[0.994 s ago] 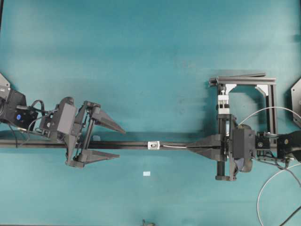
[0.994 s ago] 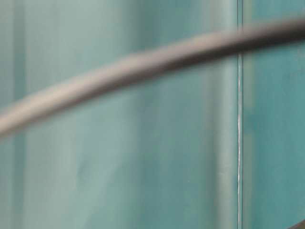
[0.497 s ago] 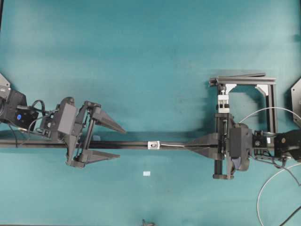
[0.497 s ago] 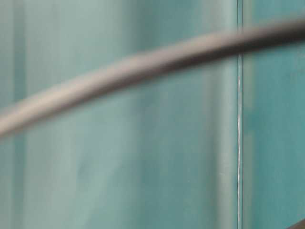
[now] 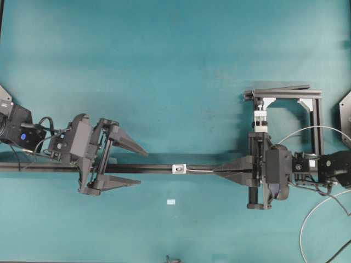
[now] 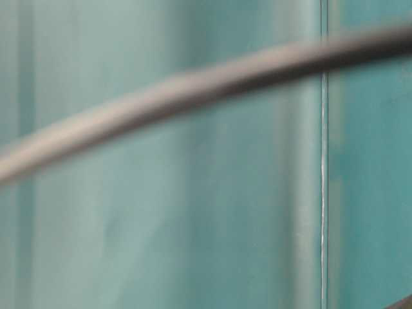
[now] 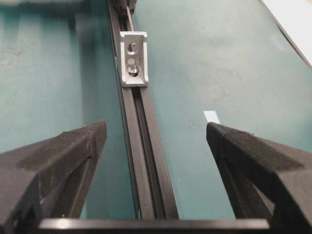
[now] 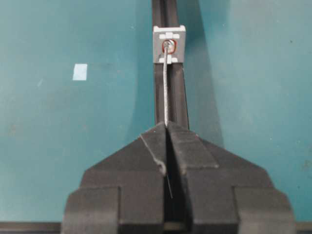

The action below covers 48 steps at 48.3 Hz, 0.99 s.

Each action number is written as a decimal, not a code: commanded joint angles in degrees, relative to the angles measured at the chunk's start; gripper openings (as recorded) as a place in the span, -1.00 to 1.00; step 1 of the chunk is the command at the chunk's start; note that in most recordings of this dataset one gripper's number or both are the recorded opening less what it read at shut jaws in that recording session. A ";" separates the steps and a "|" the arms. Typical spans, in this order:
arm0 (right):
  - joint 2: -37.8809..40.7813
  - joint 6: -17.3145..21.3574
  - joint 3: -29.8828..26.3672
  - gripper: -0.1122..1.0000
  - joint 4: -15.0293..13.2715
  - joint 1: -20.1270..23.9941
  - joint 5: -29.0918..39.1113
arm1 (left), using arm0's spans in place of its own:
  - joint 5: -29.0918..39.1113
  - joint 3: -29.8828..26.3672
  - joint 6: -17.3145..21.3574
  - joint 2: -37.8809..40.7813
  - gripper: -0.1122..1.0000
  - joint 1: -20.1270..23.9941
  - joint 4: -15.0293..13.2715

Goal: Insert the wire through the hole in the metal fitting marked with a red label.
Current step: 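Push the wire tip leftward into the bracket's red-ringed hole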

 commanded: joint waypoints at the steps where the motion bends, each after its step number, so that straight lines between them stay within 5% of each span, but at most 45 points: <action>1: -0.53 0.00 -0.70 -0.81 -0.70 -0.26 -0.26 | -0.18 -0.53 0.18 -1.05 0.35 0.00 0.18; 29: 0.09 0.00 -1.67 -0.81 -0.88 -1.76 0.26 | -0.09 -1.05 0.18 -0.97 0.35 0.09 0.18; 48: 1.67 0.00 -4.48 -0.81 -4.39 -4.57 2.99 | 3.96 -3.60 0.09 -0.97 0.35 1.14 0.09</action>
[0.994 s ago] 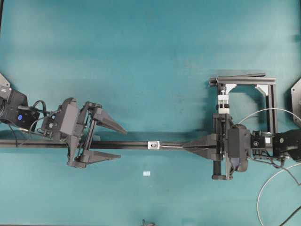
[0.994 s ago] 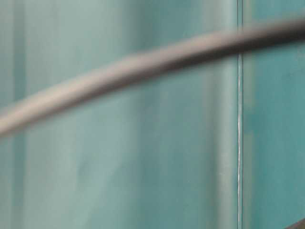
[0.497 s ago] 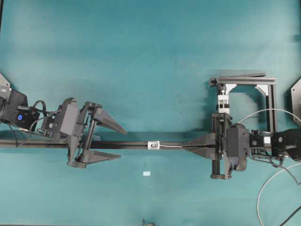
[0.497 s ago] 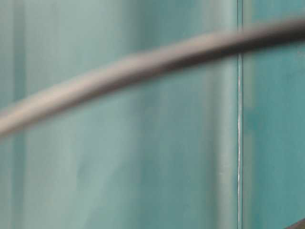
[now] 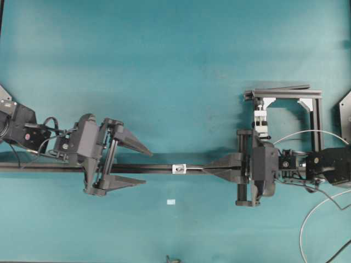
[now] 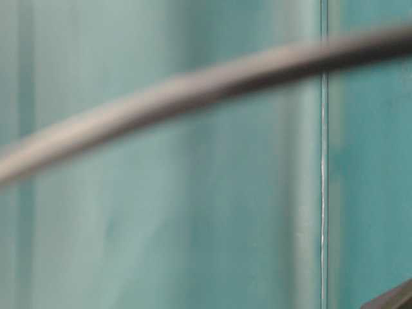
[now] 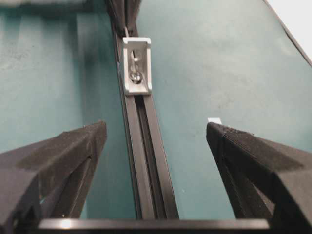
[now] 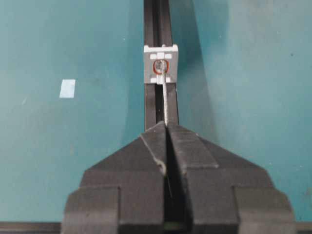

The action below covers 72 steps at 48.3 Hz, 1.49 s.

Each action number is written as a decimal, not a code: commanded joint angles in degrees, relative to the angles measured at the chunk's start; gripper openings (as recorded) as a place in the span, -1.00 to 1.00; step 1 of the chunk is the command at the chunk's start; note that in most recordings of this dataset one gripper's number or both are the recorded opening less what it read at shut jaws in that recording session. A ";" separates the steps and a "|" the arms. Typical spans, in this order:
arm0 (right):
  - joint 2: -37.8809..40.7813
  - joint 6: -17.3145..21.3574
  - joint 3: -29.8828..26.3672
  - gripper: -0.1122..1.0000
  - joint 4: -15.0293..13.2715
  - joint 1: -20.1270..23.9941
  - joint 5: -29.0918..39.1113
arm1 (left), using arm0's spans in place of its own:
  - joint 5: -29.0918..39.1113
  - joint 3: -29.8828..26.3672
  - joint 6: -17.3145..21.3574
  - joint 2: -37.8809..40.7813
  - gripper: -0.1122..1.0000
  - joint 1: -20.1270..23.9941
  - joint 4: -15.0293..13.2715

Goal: Insert the wire through the hole in the metal fitting marked with a red label.
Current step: 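Push the wire tip leftward into the bracket's red-ringed hole, then move the left gripper to the bracket and grasp the protruding wire tip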

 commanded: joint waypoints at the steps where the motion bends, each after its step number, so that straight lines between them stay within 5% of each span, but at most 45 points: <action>1: -0.35 0.00 -1.05 -0.81 -0.97 -0.44 0.00 | 0.62 -1.41 0.09 -0.97 0.35 0.53 0.09; 34: 0.44 0.00 -4.66 -0.81 -7.29 -3.16 2.29 | 4.75 -3.43 -0.53 -0.88 0.24 1.67 0.09; 65: 0.44 0.09 -4.92 -0.81 -7.73 -3.34 3.25 | 12.39 -10.55 -1.05 0.88 0.22 2.55 0.09; 72: 0.44 0.09 -4.83 -0.81 -7.65 -3.43 3.25 | 13.45 -11.43 -3.96 1.49 0.20 2.90 0.09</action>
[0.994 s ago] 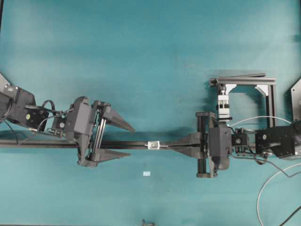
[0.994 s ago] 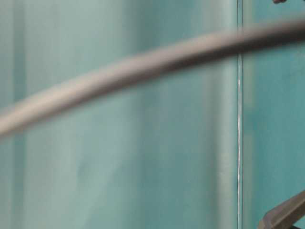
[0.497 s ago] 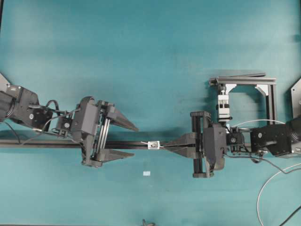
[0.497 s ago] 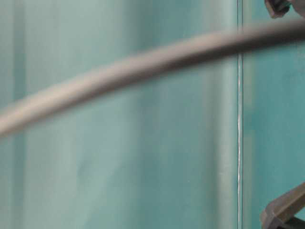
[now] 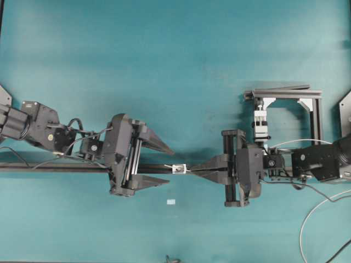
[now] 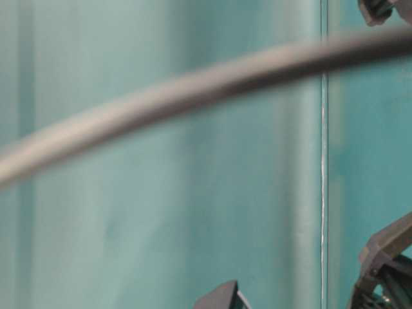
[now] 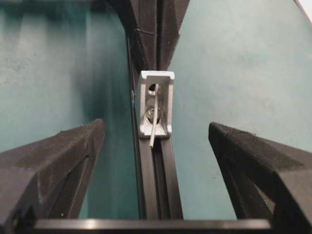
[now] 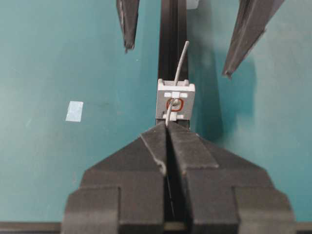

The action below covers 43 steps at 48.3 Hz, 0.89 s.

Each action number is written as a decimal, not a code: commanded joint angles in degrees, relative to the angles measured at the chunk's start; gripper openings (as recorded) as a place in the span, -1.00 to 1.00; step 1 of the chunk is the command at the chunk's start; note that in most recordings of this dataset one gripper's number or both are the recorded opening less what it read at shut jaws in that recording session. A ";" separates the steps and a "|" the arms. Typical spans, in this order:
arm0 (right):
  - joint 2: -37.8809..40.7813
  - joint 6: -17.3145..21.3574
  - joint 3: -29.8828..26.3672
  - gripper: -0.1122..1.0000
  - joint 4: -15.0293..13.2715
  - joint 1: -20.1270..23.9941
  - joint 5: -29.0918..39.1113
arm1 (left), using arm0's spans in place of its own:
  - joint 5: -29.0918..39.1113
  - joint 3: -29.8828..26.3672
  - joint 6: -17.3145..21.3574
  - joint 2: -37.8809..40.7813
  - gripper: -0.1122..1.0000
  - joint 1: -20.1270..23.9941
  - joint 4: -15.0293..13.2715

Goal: Insert the wire through the hole in the metal fitting marked with a red label.
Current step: 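Move the left gripper to the bracket and grasp the protruding wire tip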

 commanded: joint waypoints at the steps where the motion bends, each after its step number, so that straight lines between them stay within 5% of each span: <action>1: -0.88 0.09 -0.88 -0.81 -0.35 0.09 -0.18 | 0.09 -1.14 -1.41 -0.70 0.19 0.53 0.18; 18: -0.88 0.09 -0.88 -0.81 -0.35 0.18 -0.18 | 0.18 -1.14 -2.90 -1.23 -0.14 0.62 0.09; 31: -0.88 0.35 -0.97 -0.81 -0.35 0.18 -0.18 | 0.97 -0.88 -4.22 -1.41 -0.91 0.53 0.79; 43: -0.88 0.70 -0.97 -0.81 -0.26 0.09 -0.18 | 0.97 -0.79 -4.13 -1.85 -0.98 0.35 0.79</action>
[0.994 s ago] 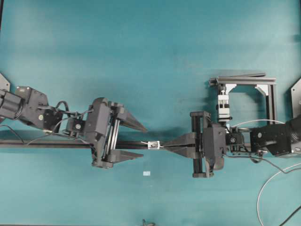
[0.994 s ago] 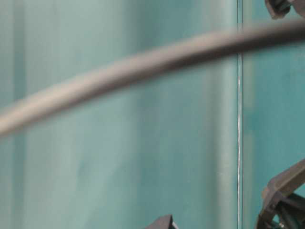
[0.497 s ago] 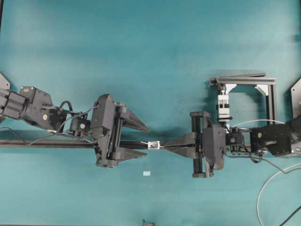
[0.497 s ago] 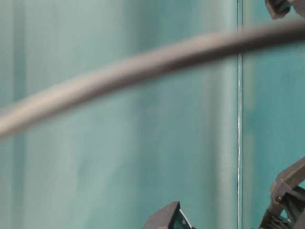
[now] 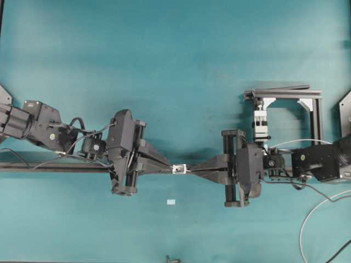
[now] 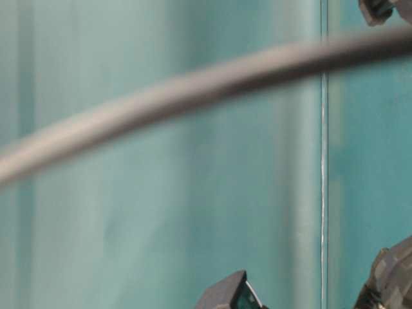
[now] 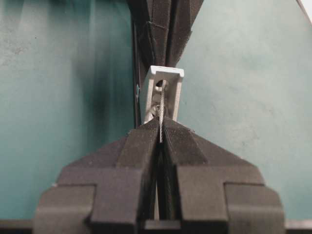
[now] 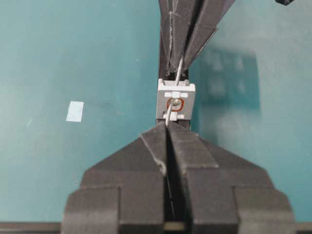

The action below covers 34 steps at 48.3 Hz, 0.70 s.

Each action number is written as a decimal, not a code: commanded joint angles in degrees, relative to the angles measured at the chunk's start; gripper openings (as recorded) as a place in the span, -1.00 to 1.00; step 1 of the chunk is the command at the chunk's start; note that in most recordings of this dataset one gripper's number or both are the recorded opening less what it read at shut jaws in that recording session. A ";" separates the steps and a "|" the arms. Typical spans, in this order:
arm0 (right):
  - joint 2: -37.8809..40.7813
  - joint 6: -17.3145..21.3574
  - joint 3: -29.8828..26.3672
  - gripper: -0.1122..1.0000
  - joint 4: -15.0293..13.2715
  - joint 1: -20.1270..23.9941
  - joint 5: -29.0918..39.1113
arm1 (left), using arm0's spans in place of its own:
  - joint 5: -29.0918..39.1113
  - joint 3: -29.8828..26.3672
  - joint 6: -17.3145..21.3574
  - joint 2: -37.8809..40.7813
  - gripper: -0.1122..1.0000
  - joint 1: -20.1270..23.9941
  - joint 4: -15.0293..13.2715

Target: Insert the wire through the hole in the metal fitting marked with a red label.

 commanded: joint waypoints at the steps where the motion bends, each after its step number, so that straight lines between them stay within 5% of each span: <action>1: -0.88 0.35 -0.88 -0.81 -0.26 0.26 -0.18 | -0.26 -0.53 -0.09 -1.93 -0.98 0.00 0.18; 22: -0.88 1.05 -1.76 -0.79 -0.18 0.26 1.49 | 0.26 -0.44 -0.18 -1.93 -0.98 -0.09 0.18; 27: -0.97 1.05 -1.93 -0.48 -0.18 0.26 1.32 | 0.35 -0.44 -0.18 -1.93 -0.98 -0.26 0.18; 34: -1.49 0.88 -1.85 0.27 -0.26 0.26 1.14 | 0.88 -0.44 -0.18 -2.11 -0.98 -0.44 0.18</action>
